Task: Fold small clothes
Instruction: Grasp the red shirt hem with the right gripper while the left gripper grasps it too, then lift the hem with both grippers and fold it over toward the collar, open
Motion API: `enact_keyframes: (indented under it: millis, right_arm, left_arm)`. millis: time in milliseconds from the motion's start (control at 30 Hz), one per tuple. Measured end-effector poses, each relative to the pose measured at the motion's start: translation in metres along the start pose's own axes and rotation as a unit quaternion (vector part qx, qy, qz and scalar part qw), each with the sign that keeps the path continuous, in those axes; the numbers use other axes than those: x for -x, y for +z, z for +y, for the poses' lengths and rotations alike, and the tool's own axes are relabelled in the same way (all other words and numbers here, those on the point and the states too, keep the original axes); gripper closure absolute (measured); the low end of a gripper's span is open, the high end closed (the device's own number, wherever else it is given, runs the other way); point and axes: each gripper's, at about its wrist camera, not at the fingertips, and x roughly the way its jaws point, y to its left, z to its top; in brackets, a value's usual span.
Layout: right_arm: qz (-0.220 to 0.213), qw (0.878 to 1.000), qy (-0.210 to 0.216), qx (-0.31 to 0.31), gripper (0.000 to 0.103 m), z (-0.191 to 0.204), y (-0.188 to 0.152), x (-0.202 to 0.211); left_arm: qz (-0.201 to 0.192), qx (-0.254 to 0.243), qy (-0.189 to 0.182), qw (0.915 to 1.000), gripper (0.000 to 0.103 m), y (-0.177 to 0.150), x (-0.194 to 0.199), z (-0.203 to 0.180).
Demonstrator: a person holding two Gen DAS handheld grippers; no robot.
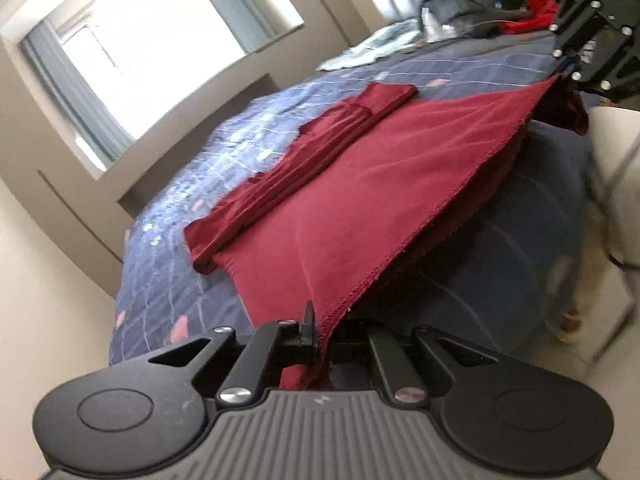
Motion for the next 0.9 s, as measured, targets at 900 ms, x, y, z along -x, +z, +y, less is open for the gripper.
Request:
enact_keyframes:
  millis: [900]
  right_arm:
    - [-0.008,0.995,0.082,-0.054,0.098,-0.144,0.111,0.009]
  left_arm:
    - [0.029,0.132,-0.037,0.9901,0.099,0.146,-0.037,0.136]
